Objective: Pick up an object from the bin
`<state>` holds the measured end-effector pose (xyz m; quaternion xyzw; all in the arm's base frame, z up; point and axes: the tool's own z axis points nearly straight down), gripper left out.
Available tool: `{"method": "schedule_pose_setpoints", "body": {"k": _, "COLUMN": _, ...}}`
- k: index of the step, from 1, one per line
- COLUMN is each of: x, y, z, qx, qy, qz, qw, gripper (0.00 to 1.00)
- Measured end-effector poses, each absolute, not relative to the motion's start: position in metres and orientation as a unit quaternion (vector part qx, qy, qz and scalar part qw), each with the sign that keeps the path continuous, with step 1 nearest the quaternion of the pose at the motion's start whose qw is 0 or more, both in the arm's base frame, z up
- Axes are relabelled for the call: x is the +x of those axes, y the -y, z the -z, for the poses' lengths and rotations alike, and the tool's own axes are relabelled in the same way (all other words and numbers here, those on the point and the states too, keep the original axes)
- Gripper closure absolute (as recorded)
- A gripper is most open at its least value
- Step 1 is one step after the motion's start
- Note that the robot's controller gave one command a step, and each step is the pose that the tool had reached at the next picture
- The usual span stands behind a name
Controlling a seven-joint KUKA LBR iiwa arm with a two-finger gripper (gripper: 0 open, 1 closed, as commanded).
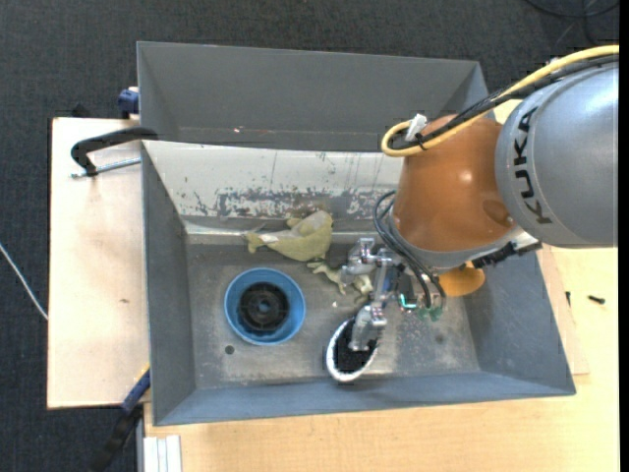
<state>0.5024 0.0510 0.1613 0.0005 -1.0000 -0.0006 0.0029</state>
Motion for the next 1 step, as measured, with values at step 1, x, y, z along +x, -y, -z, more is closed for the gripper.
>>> {"method": "schedule_pose_setpoints", "body": {"k": 1, "x": 0.5172, "y": -0.0457, "z": -0.0906, "qx": -0.066, "qy": 0.998, "qz": 0.005, "qw": -0.010, "gripper": 0.00}}
